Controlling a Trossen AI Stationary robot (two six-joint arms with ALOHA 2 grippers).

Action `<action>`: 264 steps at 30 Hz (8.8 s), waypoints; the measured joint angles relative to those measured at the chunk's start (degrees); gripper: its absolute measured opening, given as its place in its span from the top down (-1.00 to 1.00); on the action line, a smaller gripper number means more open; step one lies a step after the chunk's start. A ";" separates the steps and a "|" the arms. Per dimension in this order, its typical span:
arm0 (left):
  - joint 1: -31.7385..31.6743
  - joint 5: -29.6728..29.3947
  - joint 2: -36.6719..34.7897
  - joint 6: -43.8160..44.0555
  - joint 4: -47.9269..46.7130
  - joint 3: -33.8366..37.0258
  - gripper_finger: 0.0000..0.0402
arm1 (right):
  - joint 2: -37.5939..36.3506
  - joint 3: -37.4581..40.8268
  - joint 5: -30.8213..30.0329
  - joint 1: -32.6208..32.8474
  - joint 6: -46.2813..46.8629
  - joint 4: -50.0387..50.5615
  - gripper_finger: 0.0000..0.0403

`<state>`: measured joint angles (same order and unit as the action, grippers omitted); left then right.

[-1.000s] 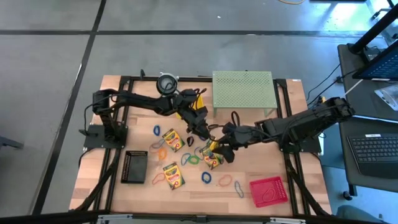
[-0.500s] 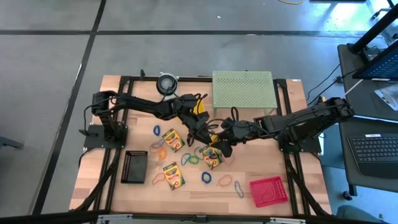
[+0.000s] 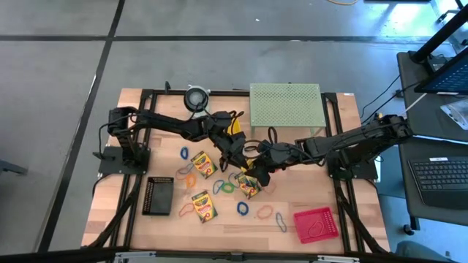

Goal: Pick & Place Office Desk Supplies
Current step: Put the crayon box into the yellow bin

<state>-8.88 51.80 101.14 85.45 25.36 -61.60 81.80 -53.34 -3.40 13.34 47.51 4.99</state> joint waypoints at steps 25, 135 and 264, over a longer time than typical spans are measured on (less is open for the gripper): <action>-0.13 1.76 0.00 -0.62 0.70 -0.11 0.98 | 0.04 0.07 1.48 0.55 4.49 -1.88 -0.43; -33.63 -20.43 -12.17 -52.24 -48.23 -0.17 0.99 | -0.07 -0.02 -0.68 0.26 15.28 -3.11 -0.58; -16.89 -43.36 -12.34 -51.18 -55.56 2.14 -0.01 | -0.02 -0.02 -5.99 -0.24 10.32 -12.48 -0.58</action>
<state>-25.77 8.44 88.81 34.27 -30.19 -59.46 81.78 -53.36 -9.38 13.11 57.82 -7.49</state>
